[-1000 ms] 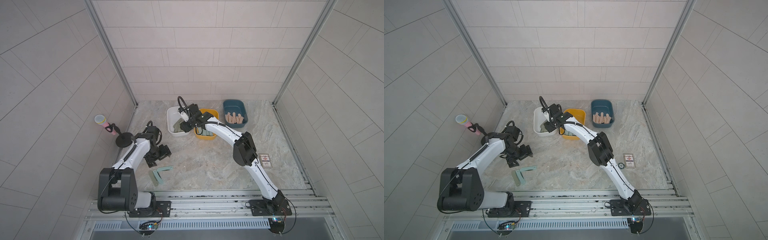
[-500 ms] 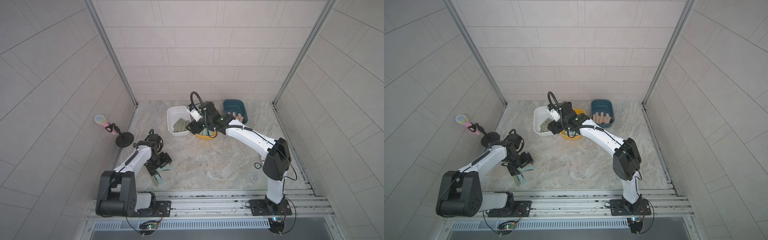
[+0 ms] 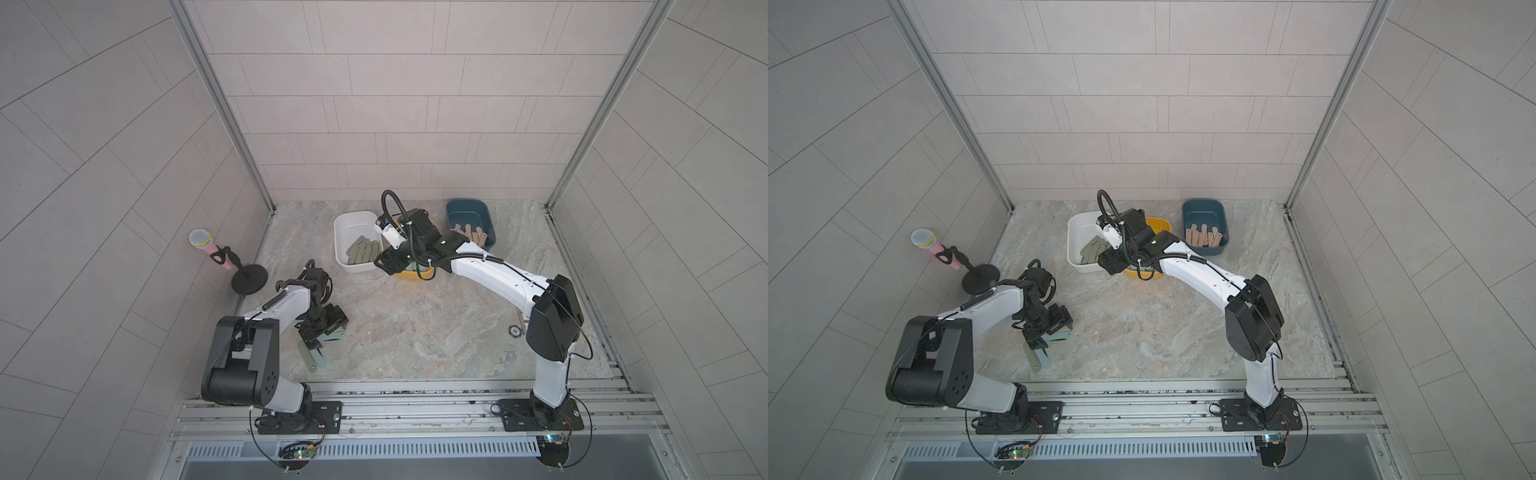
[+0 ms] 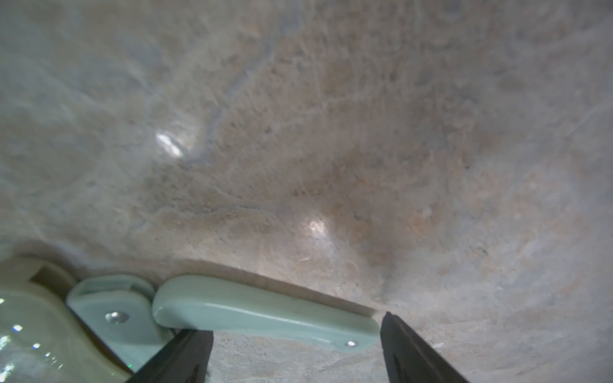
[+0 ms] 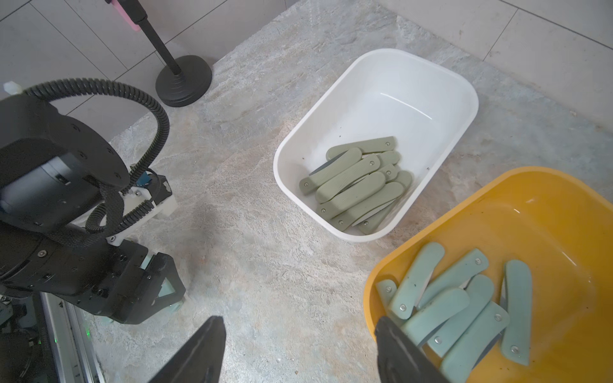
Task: Place the fruit knives into the storage box by color
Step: Pick up the fruit knife from the center of the board, then place the fruit knife in the storage box.
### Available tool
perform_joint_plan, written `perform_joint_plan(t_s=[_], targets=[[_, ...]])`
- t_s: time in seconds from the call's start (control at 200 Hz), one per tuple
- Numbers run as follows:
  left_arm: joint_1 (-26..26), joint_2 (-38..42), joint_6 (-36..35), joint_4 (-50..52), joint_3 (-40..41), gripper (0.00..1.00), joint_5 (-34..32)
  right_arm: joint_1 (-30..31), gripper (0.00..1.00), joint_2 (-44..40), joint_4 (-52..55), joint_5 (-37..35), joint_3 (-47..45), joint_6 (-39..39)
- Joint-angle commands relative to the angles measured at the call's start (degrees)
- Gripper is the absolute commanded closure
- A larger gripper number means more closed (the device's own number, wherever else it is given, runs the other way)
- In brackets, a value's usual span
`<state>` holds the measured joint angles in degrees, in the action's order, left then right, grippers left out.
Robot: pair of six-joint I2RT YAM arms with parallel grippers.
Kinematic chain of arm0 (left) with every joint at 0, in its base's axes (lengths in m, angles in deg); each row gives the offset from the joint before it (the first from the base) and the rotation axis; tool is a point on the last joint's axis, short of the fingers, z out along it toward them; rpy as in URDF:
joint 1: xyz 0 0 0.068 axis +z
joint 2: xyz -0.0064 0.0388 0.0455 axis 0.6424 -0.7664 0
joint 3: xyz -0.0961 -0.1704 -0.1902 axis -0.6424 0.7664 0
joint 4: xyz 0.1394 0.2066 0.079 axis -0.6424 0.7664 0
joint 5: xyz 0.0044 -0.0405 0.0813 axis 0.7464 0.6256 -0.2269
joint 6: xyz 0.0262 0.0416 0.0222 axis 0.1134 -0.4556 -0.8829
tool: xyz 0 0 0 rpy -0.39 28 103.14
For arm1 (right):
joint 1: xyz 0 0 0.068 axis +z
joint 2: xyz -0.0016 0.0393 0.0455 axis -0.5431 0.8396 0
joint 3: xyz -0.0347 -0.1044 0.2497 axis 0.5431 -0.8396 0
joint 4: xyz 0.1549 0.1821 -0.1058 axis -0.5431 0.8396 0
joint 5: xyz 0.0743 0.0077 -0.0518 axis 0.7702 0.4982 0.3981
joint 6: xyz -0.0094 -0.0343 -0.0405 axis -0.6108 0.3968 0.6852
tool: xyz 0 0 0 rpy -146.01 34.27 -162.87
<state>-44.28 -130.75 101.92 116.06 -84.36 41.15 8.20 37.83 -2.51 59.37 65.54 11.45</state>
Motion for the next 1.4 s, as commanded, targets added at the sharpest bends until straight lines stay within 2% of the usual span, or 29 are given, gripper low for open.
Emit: perform_joint_plan(t_s=[0.0,0.04,0.18,0.525,0.7,0.876,1.021,1.281,1.396], targets=[[-0.3,-2.4,0.2,-1.5,-0.3,0.26,-1.7,0.2,0.26,-1.7,0.2,0.5,0.9,0.5],[-0.3,-3.1,0.2,-1.5,-0.7,0.33,-2.2,0.1,0.26,-2.0,0.3,0.2,0.4,0.2],[-0.4,-5.2,-1.5,-1.7,-1.9,0.49,-2.9,0.1,0.26,-4.2,0.7,-0.7,-1.9,-0.9],[-1.0,-5.8,-3.6,-2.1,-2.8,0.78,-1.6,0.0,0.26,-11.9,0.7,-6.6,-13.0,-6.1],[-5.5,-4.9,-9.0,0.6,-9.7,0.93,-0.2,-1.2,0.26,-17.7,1.6,-9.9,-20.9,-8.7],[-14.8,-6.7,-10.9,3.6,-21.7,0.96,-3.1,-3.1,0.25,-24.5,1.9,-15.1,-29.1,-11.5],[-21.8,-14.8,-12.0,5.4,-36.6,0.96,-6.4,-5.9,0.26,-29.0,1.6,-17.2,-34.5,-13.2],[-26.6,-32.2,-14.2,8.0,-62.3,0.96,-8.5,-8.5,0.26,-31.4,1.0,-16.4,-38.6,-13.4],[-27.5,-38.3,-14.6,8.9,-70.1,0.94,-9.8,-8.7,0.26,-31.4,1.1,-16.0,-39.2,-13.3]])
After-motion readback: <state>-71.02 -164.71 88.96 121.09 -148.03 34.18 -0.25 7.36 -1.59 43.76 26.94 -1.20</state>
